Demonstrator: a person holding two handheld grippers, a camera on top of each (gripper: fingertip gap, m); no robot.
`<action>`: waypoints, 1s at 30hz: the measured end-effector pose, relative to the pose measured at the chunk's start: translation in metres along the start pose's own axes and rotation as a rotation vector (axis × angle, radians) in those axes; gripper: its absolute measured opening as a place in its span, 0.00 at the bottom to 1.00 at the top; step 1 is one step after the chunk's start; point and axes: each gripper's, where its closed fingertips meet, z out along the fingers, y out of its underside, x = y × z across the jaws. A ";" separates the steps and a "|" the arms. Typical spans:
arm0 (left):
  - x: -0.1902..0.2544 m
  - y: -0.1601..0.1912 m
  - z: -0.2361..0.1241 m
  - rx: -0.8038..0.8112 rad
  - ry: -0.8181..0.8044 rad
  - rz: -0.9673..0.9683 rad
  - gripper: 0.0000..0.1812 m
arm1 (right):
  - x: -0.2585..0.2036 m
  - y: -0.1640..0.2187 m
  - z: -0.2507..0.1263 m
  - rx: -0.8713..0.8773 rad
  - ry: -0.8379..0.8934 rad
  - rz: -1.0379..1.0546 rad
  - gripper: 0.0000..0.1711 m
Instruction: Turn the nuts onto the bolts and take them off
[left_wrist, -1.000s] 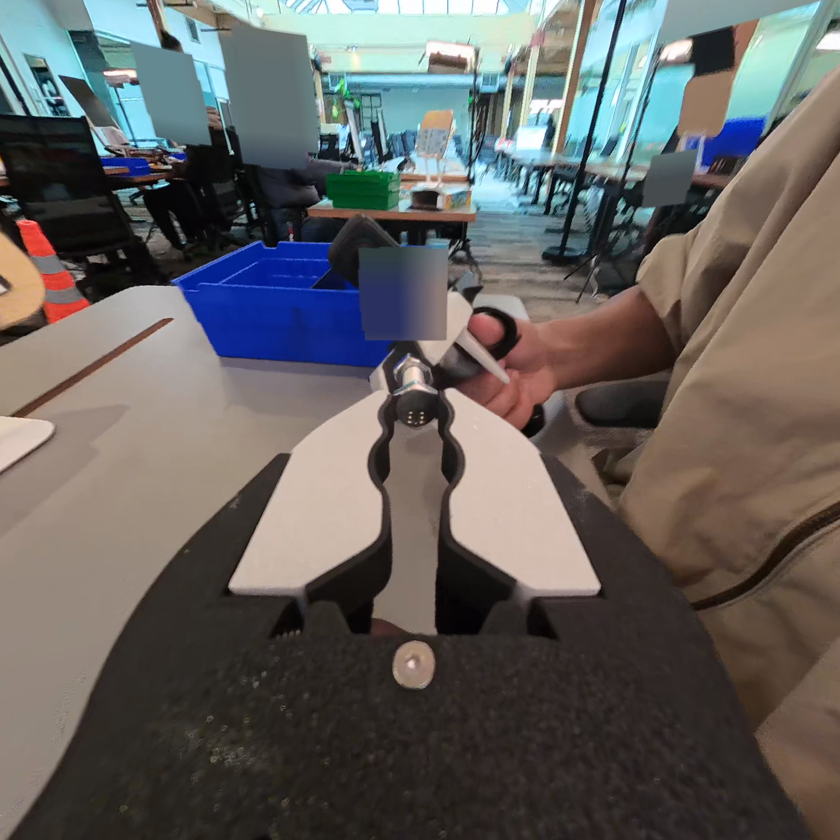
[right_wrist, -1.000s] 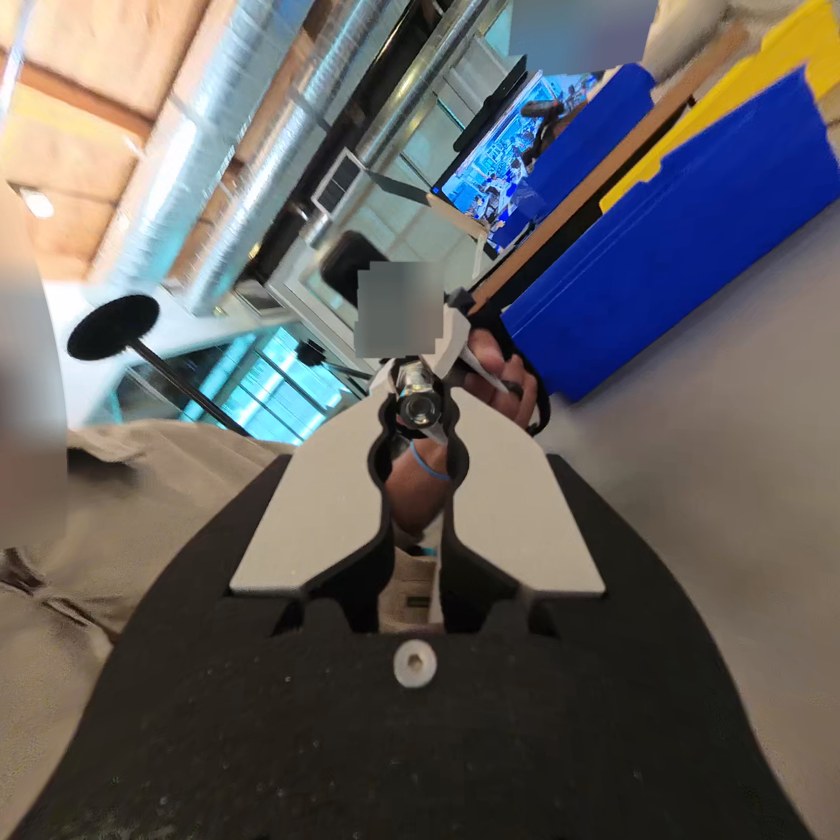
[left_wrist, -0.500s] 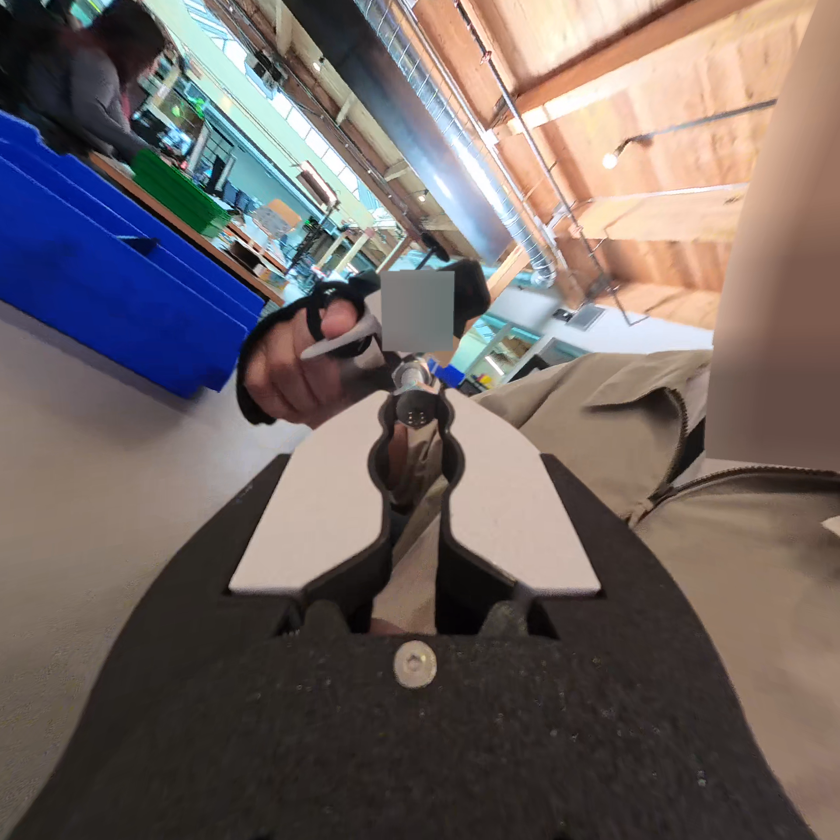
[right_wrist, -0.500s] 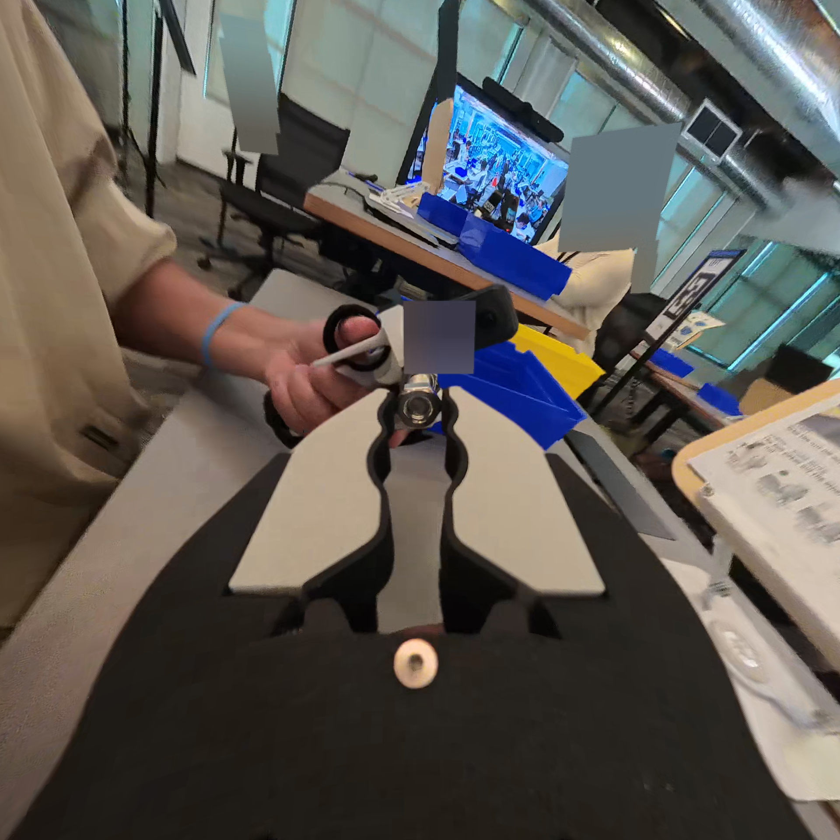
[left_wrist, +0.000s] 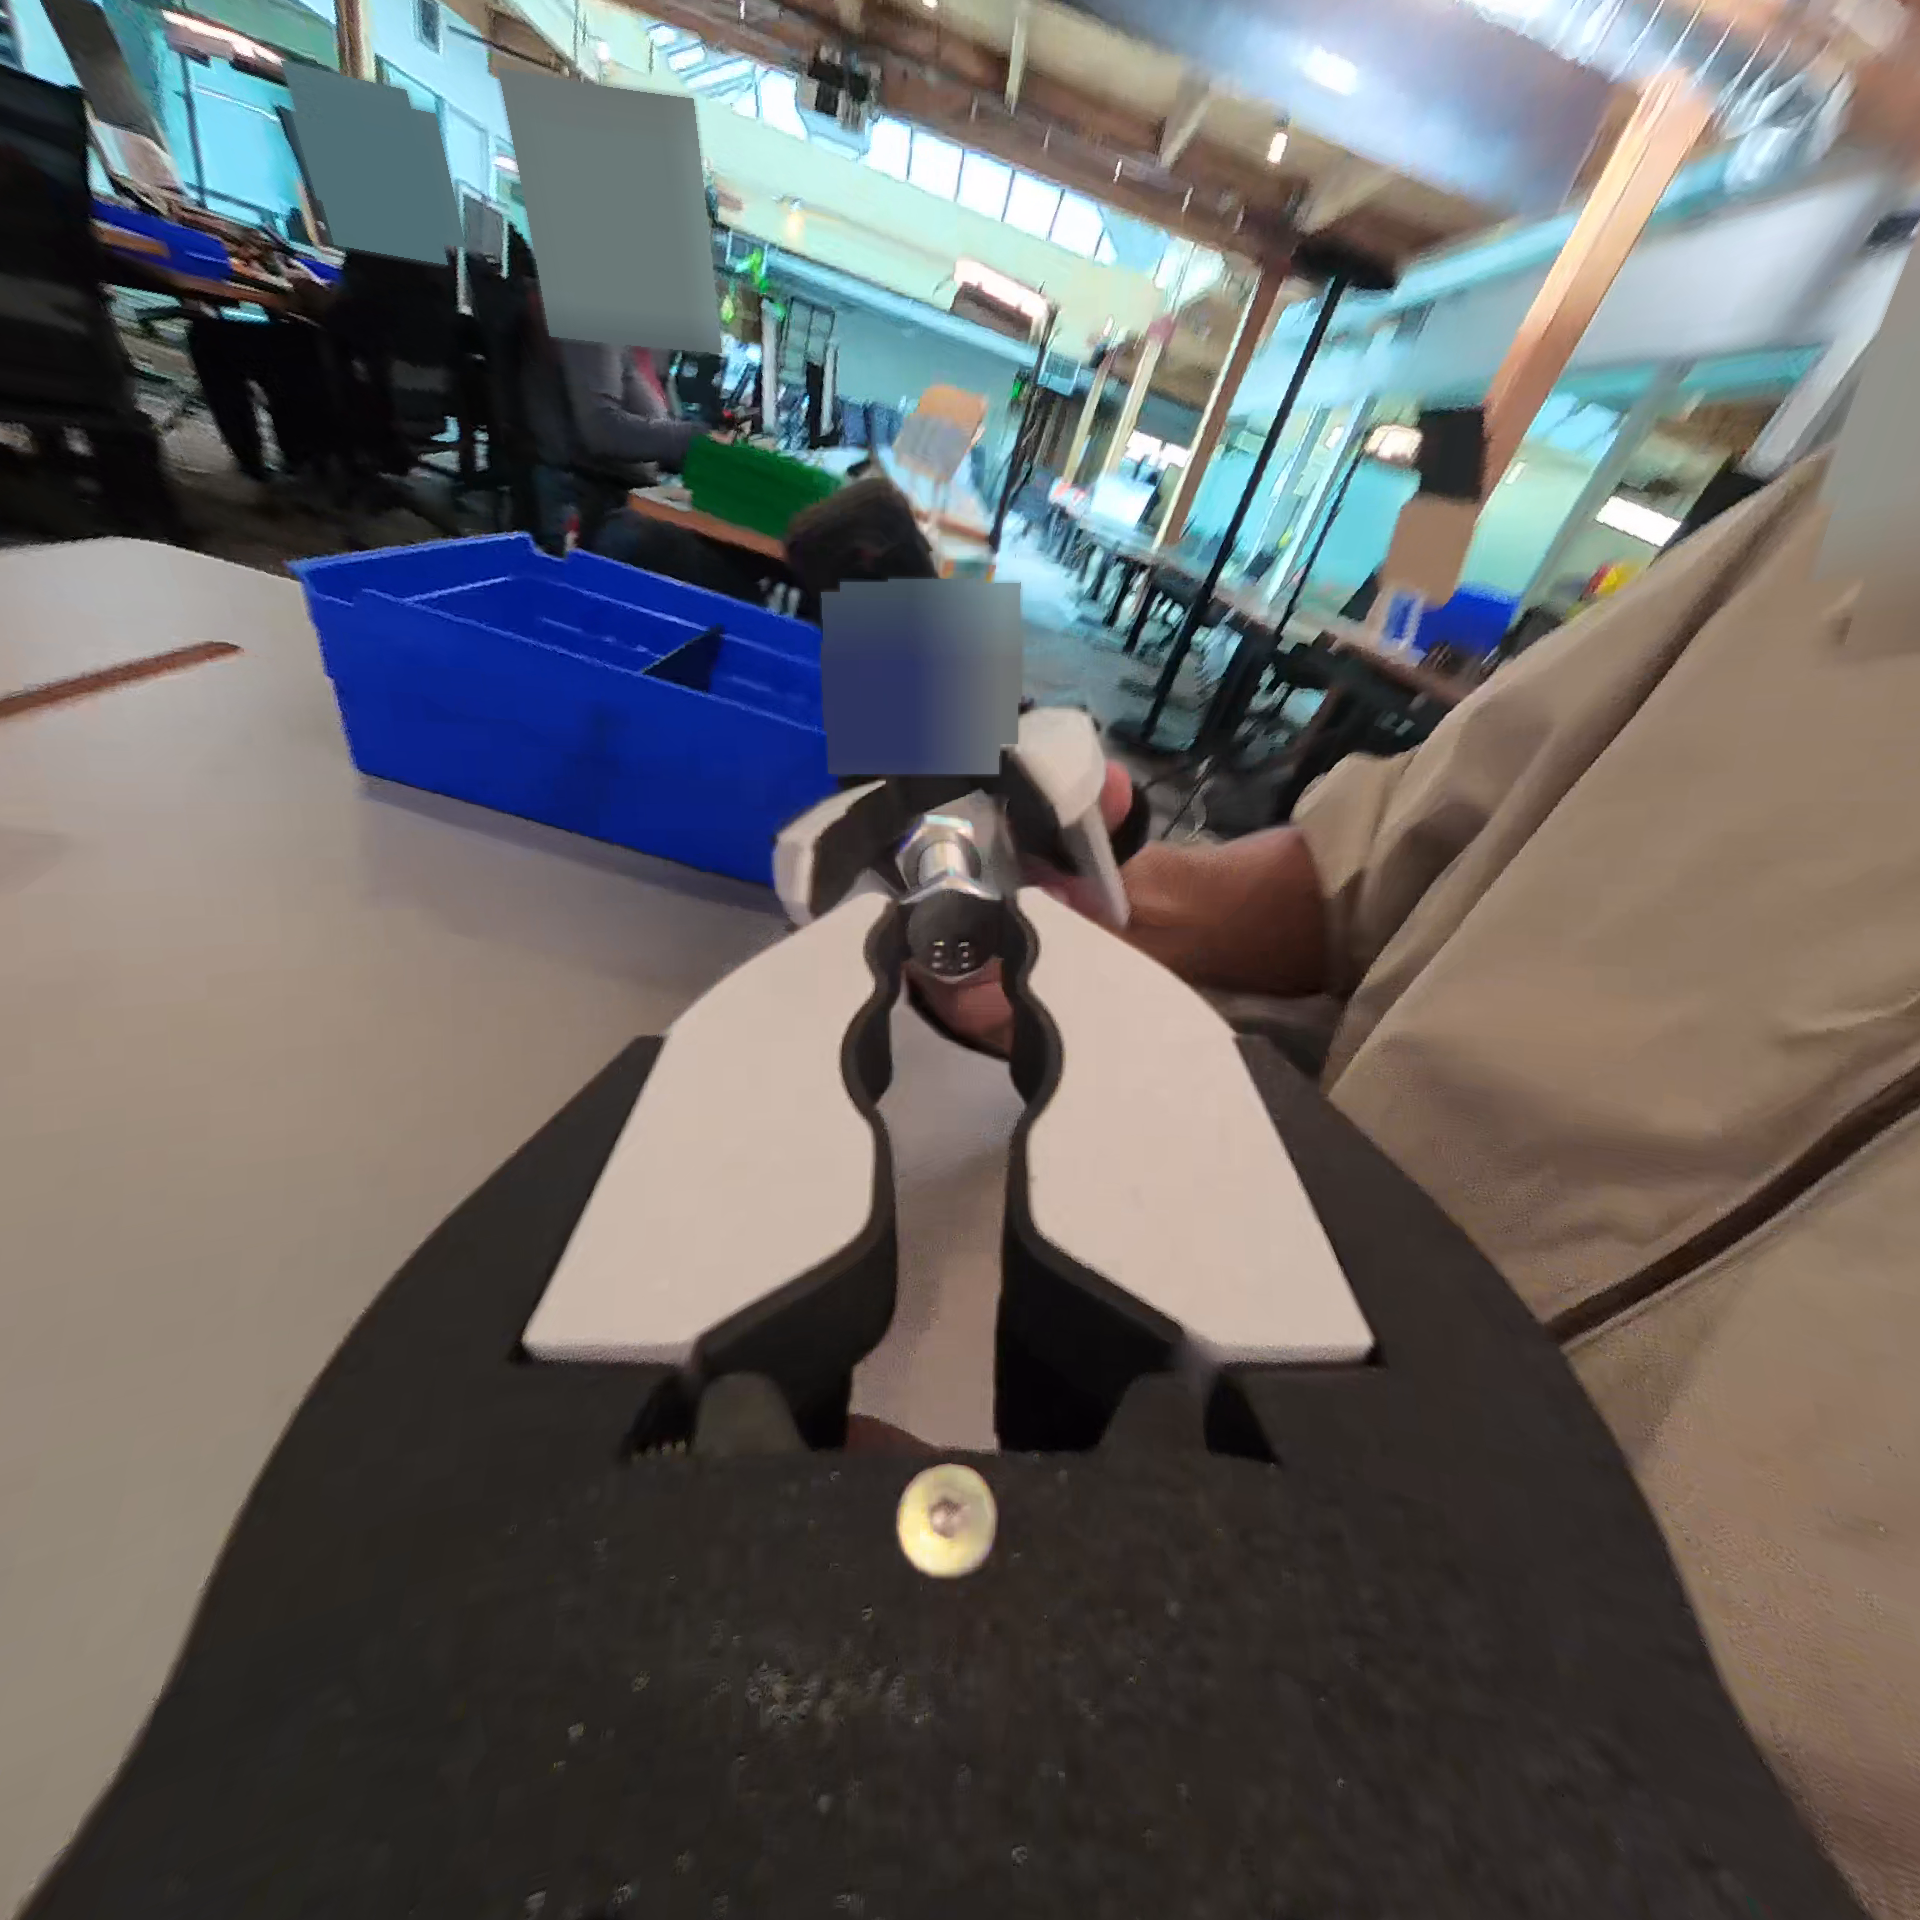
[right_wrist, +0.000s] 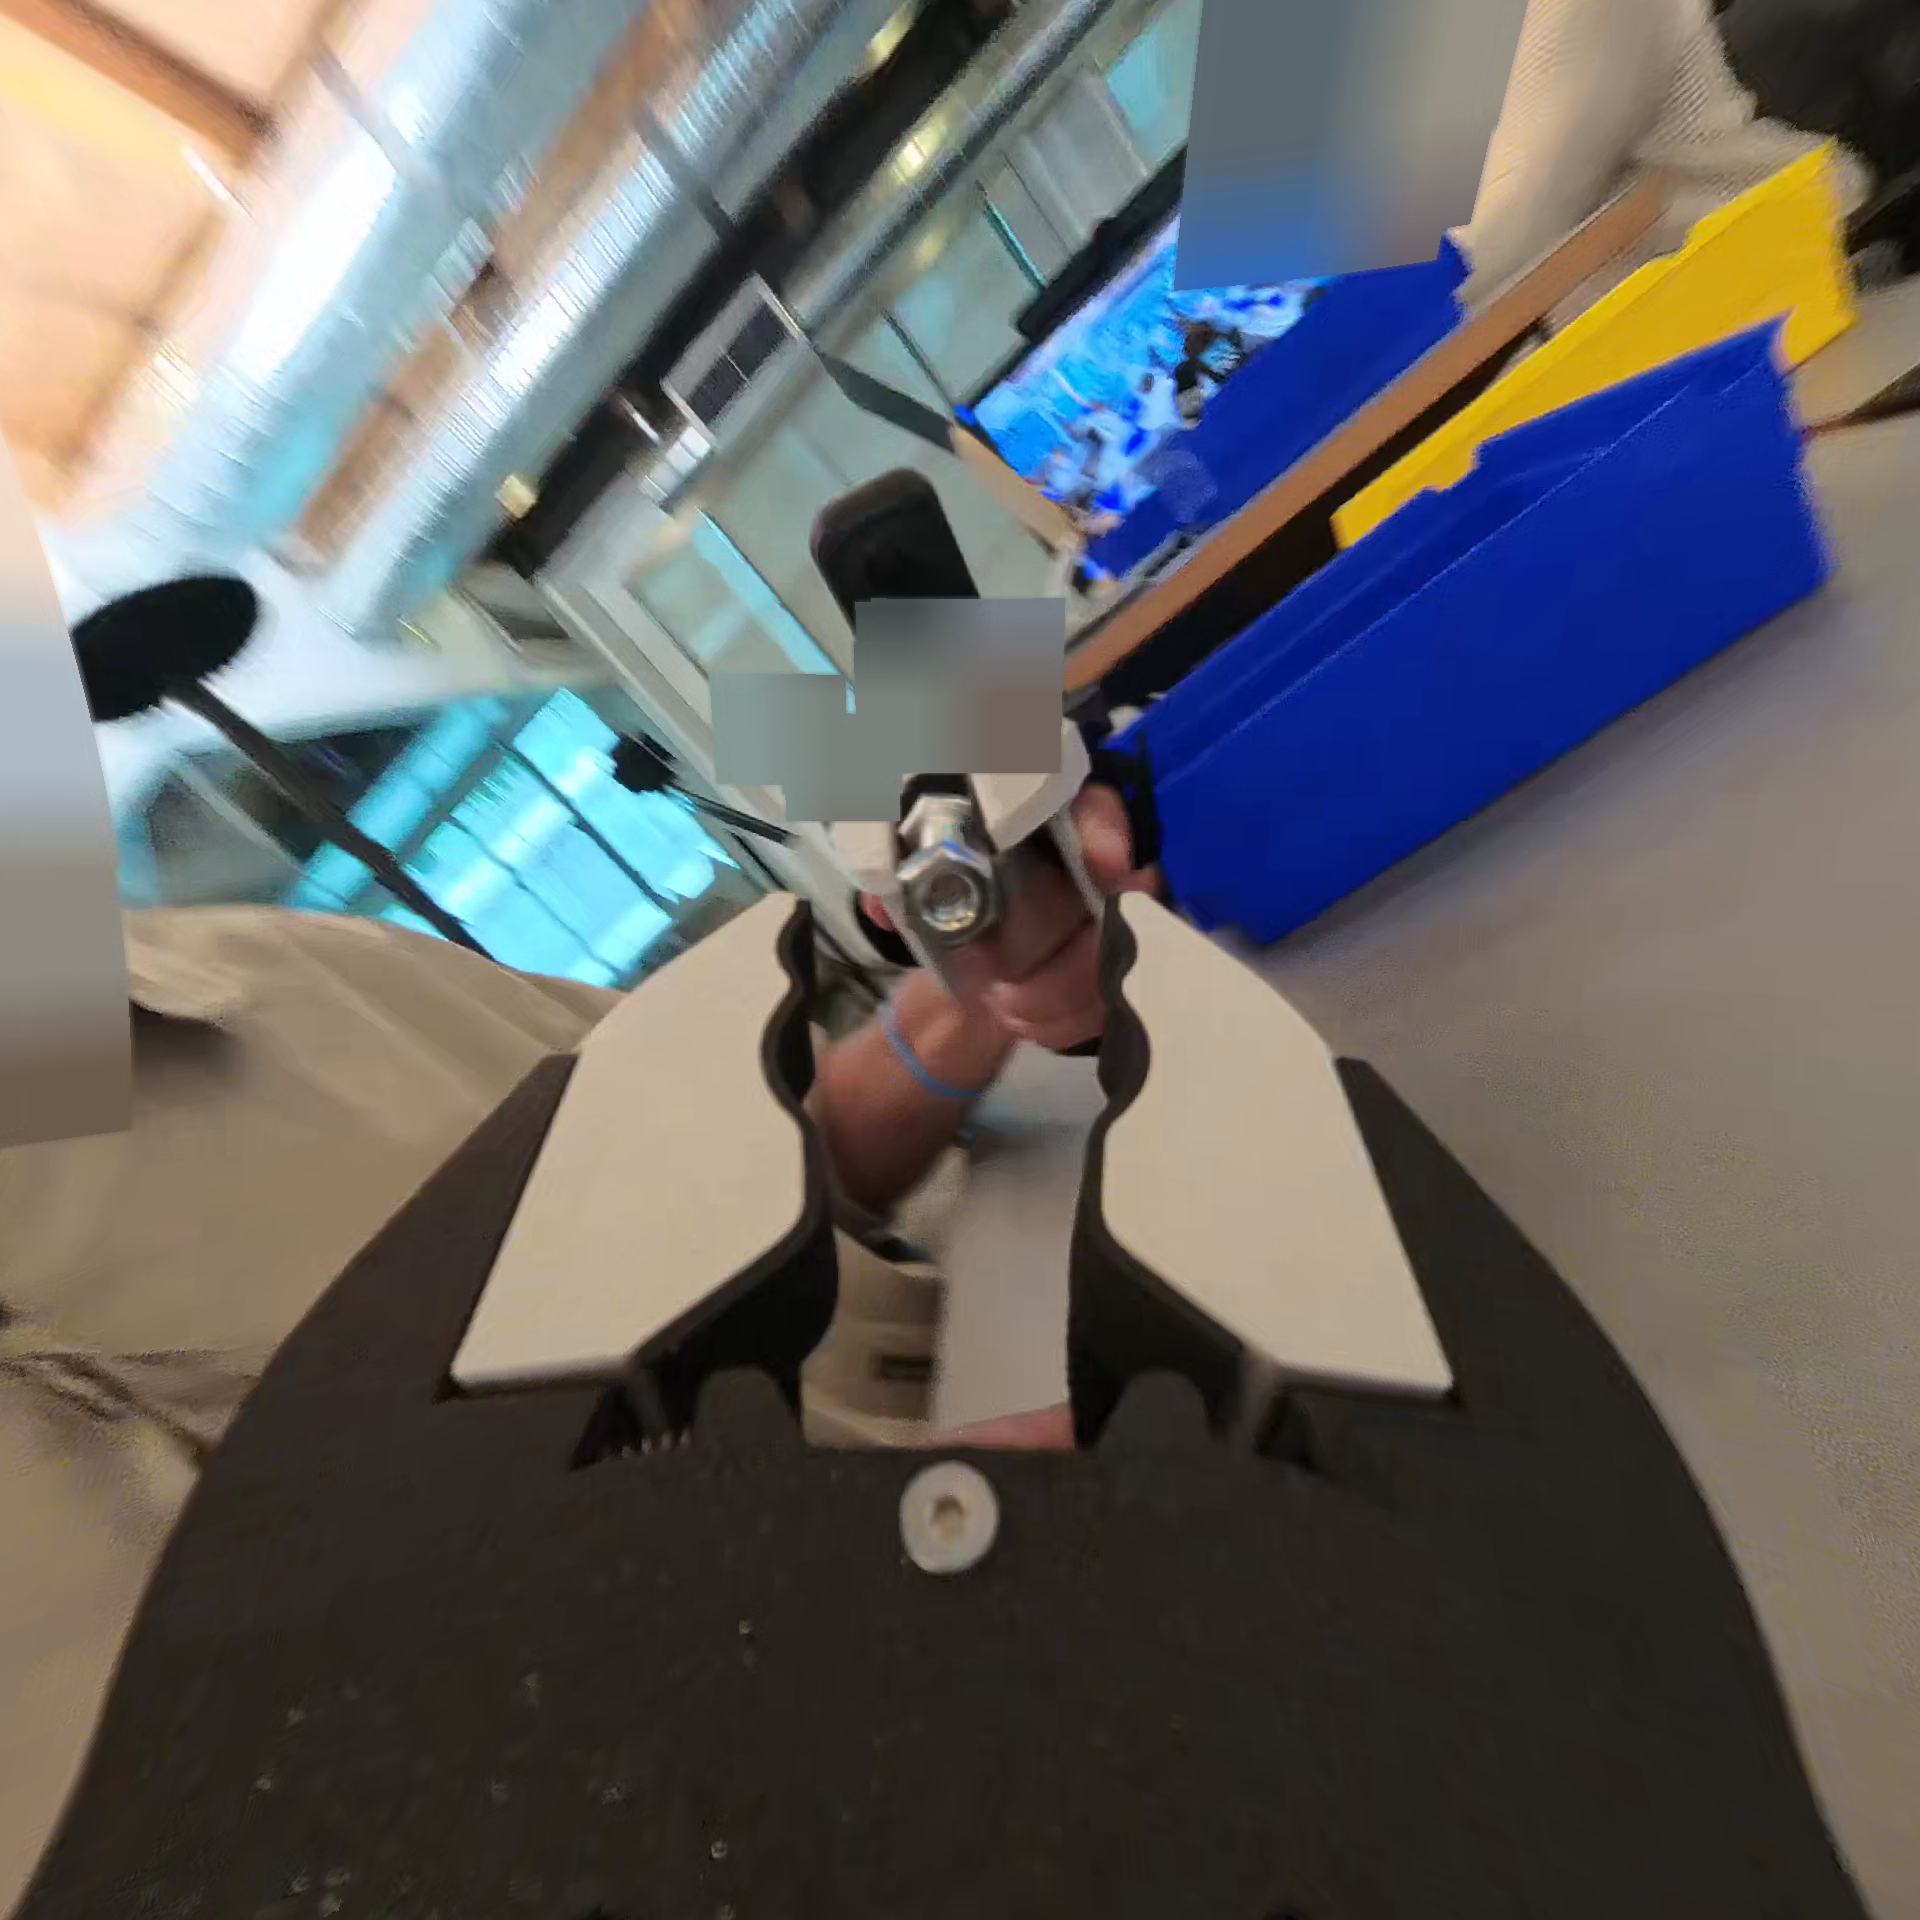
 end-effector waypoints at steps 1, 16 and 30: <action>0.000 0.002 0.000 -0.029 -0.019 0.050 0.10 | -0.001 0.000 -0.001 0.032 -0.042 0.092 0.29; 0.006 0.013 0.008 -0.115 -0.051 0.179 0.10 | -0.005 0.006 0.005 -0.004 -0.148 0.216 0.10; 0.006 -0.001 0.008 -0.052 -0.075 0.217 0.10 | -0.012 0.001 0.005 -0.023 -0.141 0.137 0.24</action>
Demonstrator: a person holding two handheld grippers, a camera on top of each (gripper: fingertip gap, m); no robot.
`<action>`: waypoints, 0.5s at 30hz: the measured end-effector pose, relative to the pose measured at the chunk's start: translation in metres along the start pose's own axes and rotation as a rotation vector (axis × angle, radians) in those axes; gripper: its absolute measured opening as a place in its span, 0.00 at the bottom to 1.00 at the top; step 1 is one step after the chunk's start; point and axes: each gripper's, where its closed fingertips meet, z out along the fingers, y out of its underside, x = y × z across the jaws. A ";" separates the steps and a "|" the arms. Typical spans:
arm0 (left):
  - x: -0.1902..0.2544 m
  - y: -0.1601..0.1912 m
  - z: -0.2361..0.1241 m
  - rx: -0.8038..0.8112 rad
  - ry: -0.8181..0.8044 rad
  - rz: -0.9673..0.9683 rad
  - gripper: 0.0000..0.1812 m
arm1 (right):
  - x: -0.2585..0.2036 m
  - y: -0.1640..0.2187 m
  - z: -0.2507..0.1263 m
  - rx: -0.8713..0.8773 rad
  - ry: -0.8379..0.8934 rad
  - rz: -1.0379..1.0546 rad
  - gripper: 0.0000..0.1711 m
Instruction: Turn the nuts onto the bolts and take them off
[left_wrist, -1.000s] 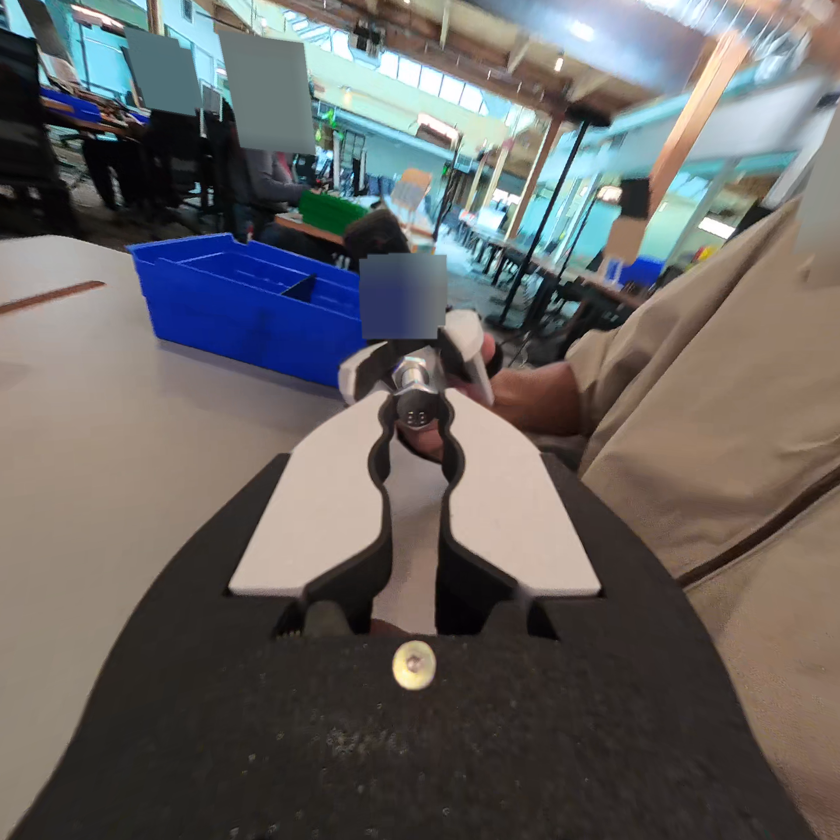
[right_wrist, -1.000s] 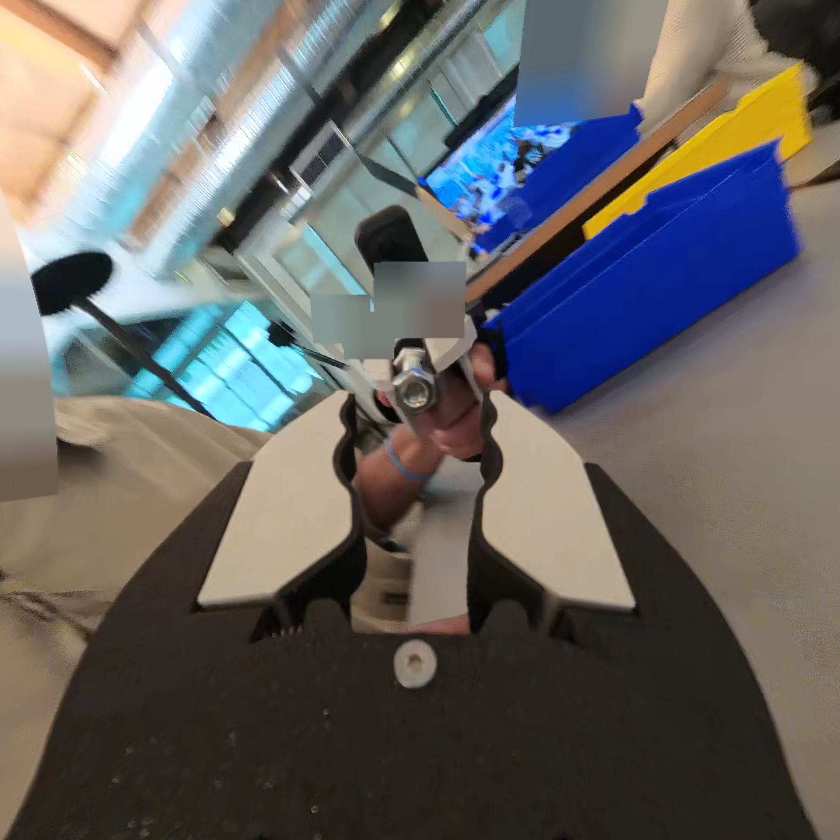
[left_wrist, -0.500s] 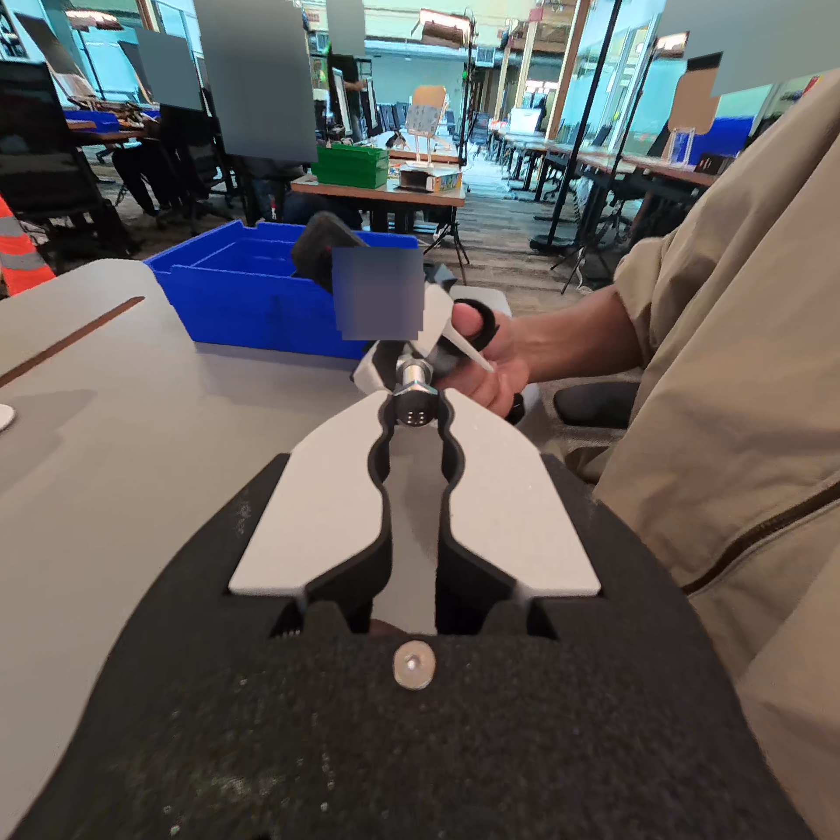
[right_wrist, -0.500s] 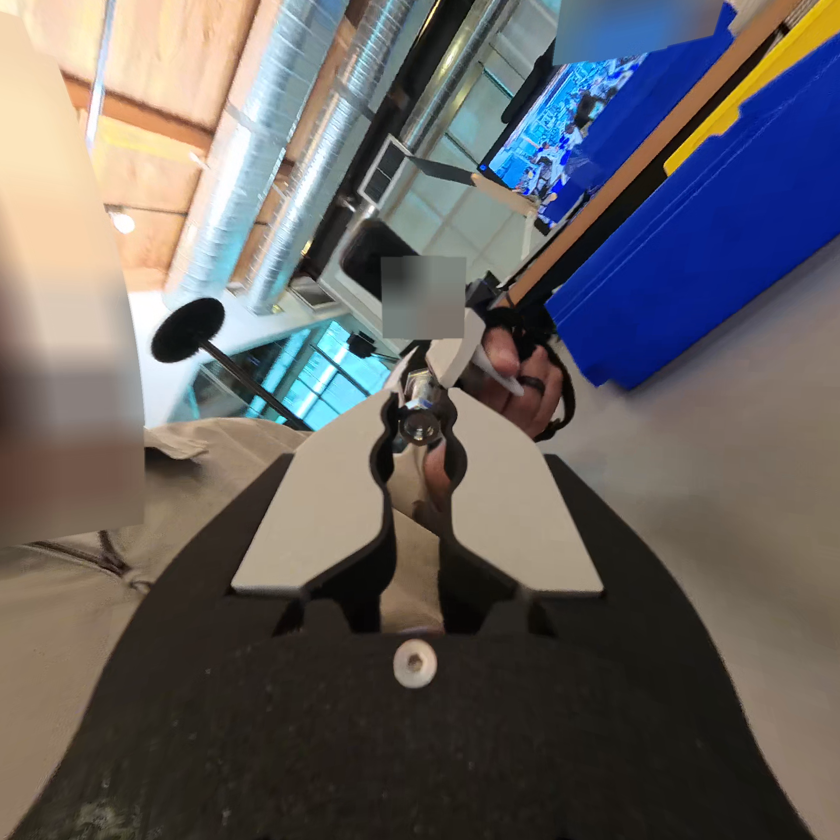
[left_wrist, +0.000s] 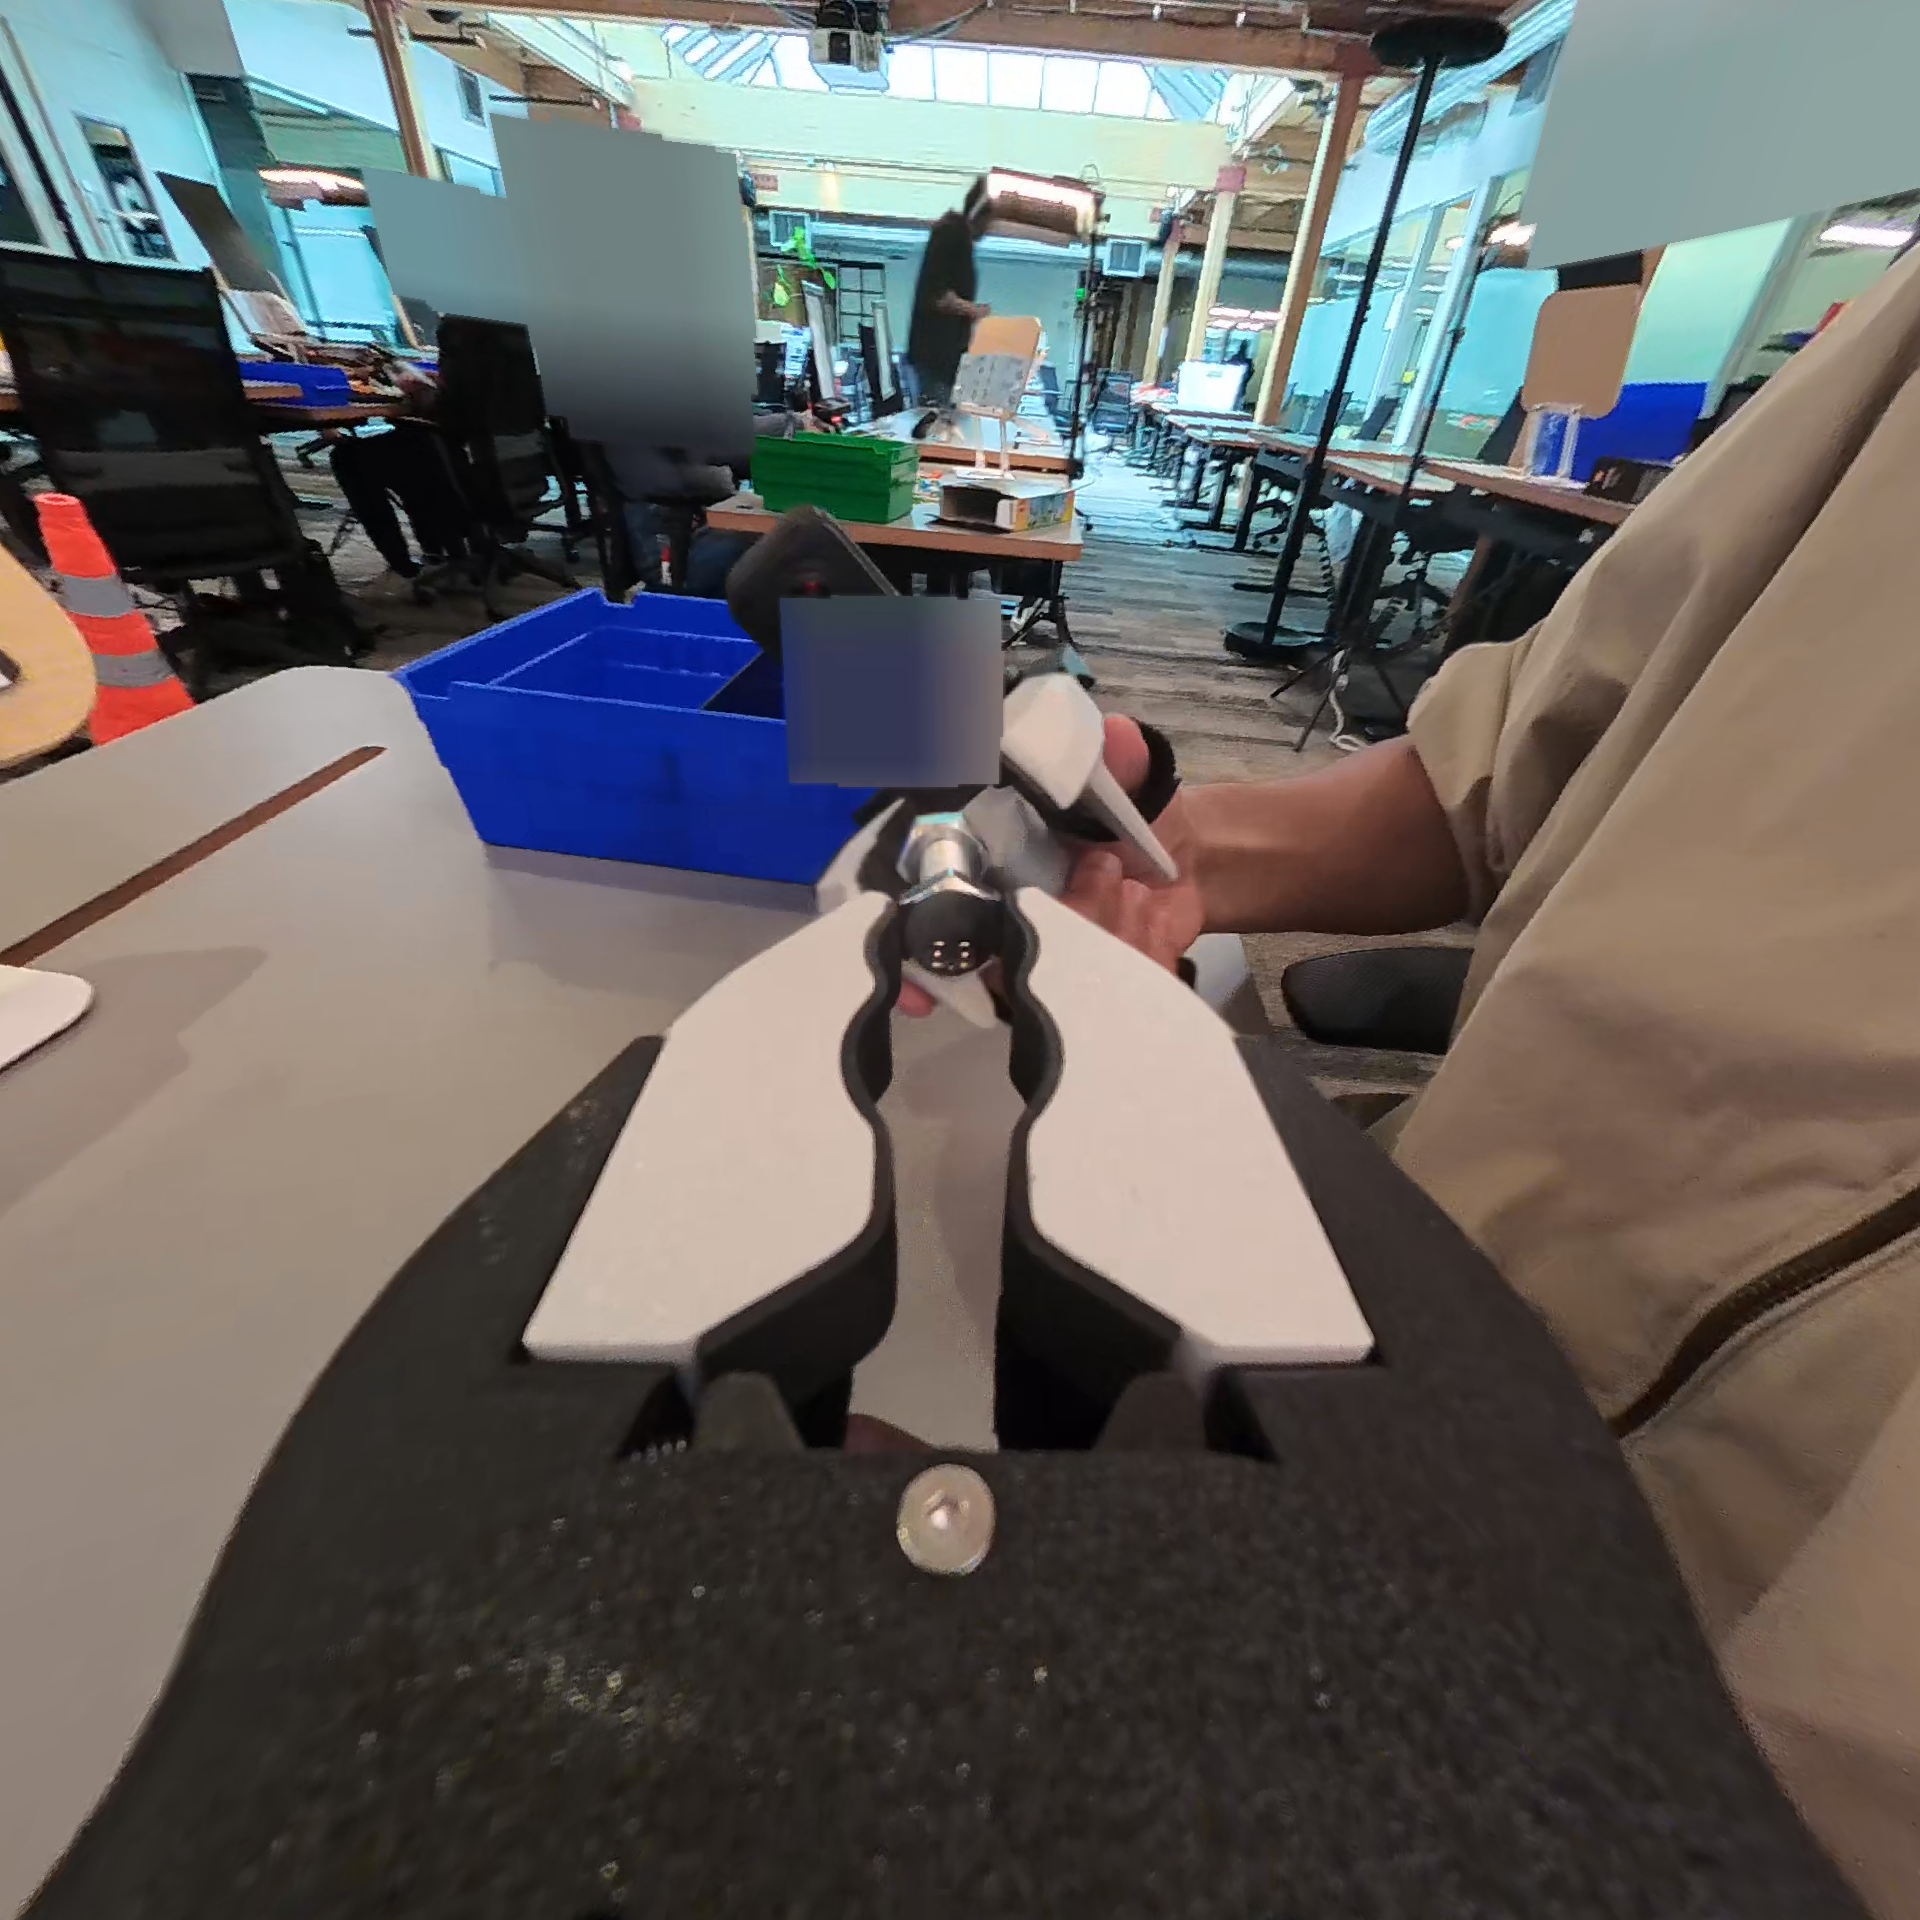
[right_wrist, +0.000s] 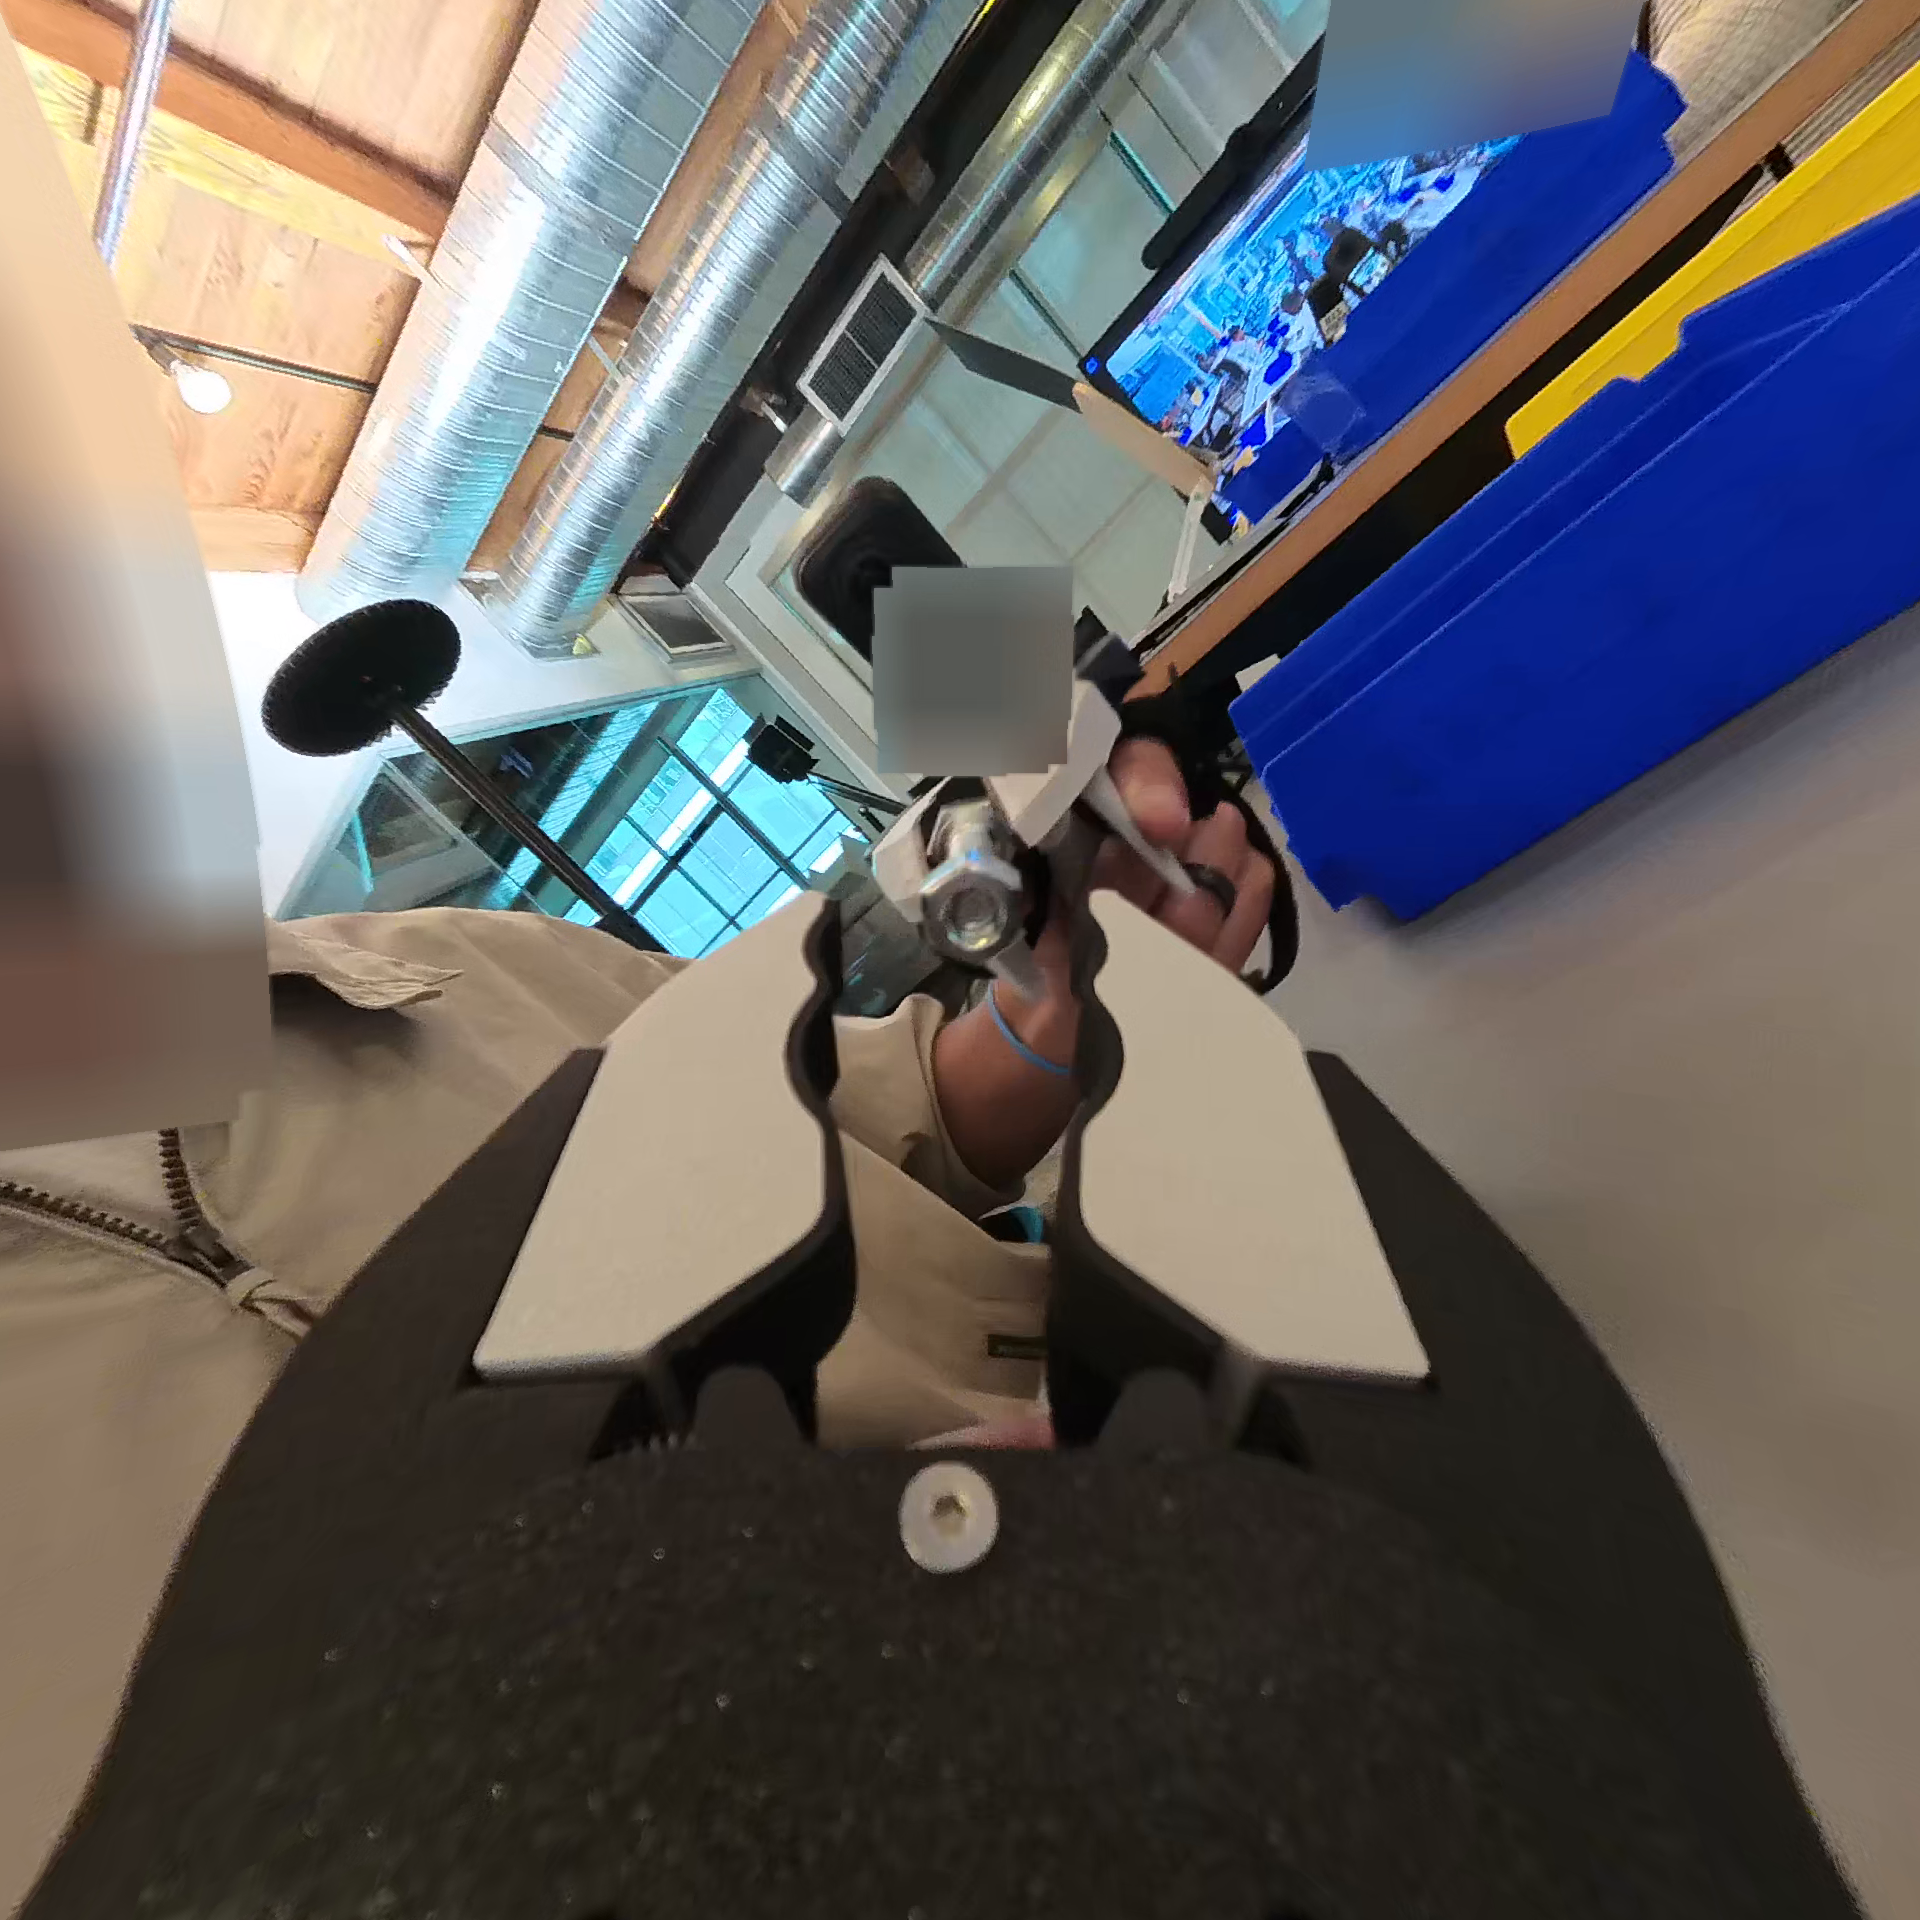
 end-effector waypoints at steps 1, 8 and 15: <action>0.000 0.001 0.000 -0.009 -0.002 0.013 0.10 | -0.001 0.002 0.000 -0.006 -0.006 0.022 0.25; -0.002 0.005 0.004 -0.031 0.007 -0.047 0.10 | 0.005 0.003 0.001 0.000 0.020 -0.020 0.11; 0.001 -0.003 0.004 0.123 0.171 -0.463 0.09 | 0.003 0.002 0.000 -0.141 0.206 -0.625 0.11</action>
